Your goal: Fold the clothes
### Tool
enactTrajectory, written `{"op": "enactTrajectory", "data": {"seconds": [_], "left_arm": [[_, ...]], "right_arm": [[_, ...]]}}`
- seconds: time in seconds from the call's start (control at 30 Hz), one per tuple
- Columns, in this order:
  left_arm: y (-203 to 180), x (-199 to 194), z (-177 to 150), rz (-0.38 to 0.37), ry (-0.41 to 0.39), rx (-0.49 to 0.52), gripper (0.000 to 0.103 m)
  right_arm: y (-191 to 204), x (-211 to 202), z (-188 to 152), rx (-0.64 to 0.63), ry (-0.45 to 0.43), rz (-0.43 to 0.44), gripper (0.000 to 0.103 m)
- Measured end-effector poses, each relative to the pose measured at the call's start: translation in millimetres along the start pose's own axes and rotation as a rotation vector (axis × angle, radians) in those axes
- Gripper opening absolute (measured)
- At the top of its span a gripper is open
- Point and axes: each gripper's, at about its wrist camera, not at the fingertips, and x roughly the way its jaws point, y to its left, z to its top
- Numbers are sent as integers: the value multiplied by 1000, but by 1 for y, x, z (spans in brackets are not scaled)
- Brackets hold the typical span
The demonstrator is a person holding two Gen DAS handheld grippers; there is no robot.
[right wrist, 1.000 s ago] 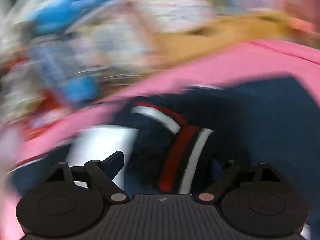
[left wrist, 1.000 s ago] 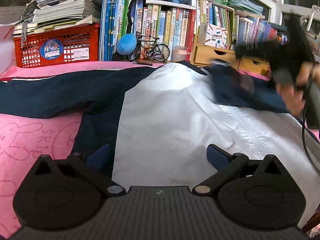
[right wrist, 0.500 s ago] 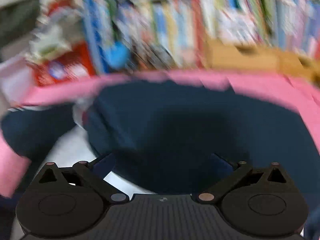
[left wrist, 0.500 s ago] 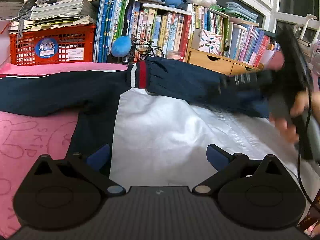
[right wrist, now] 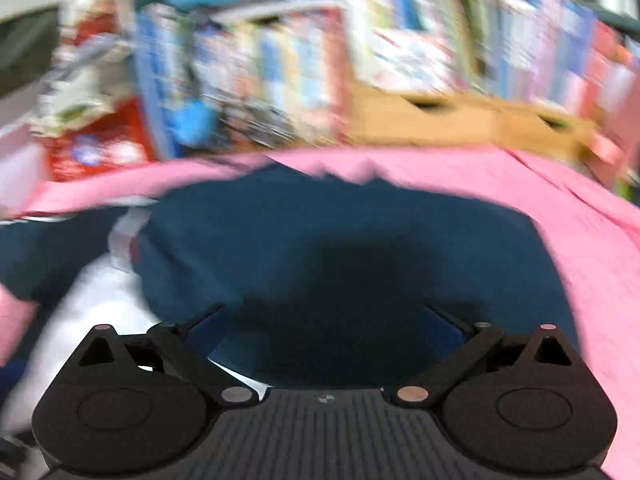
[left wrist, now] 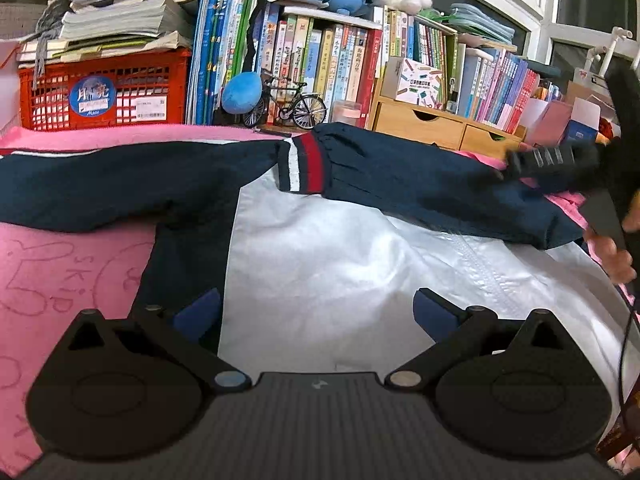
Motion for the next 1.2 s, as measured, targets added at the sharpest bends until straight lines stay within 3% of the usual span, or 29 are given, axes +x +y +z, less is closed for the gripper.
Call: {"op": "enactTrajectory", "data": {"seconds": [0.07, 0.2, 0.27, 0.37, 0.43, 0.53, 0.6, 0.7, 0.8, 0.93, 0.97, 1.0, 1.07, 1.1, 1.2], "left_arm": [[6, -2, 13, 69, 64, -16, 103], [63, -26, 42, 99, 23, -144, 103], [92, -34, 51, 191, 13, -179, 103], [134, -42, 56, 392, 17, -210, 103], [161, -43, 57, 477, 19, -241, 103], [197, -34, 61, 541, 39, -301, 103], [227, -21, 68, 573, 58, -367, 103], [269, -3, 78, 611, 46, -491, 103], [300, 23, 88, 688, 62, -556, 103], [326, 51, 100, 786, 42, -536, 103], [331, 57, 103, 797, 33, -531, 96], [325, 60, 108, 810, 36, -504, 67], [314, 67, 118, 836, 42, -448, 26], [293, 65, 127, 819, 25, -390, 12], [204, 47, 156, 597, -128, -158, 9]], "right_arm": [[29, 2, 10, -69, -51, 64, 94], [77, 43, 42, -139, -79, 107, 56], [93, 79, 44, -142, -29, 129, 56], [114, 114, 32, -206, 2, 103, 58], [113, 116, 27, -208, -13, 124, 58], [101, 111, 30, -179, 23, 172, 62], [90, 89, 28, -131, 44, 208, 80], [71, 36, 10, -129, -69, 265, 99], [48, -16, -17, -98, -172, 223, 101], [19, -57, -50, -2, -228, 98, 103], [14, -65, -57, 14, -228, 60, 103], [10, -71, -63, 25, -228, 22, 103], [2, -80, -72, 50, -231, -40, 103], [-3, -83, -77, 67, -232, -60, 103], [-20, -84, -90, 132, -225, -76, 103]]}}
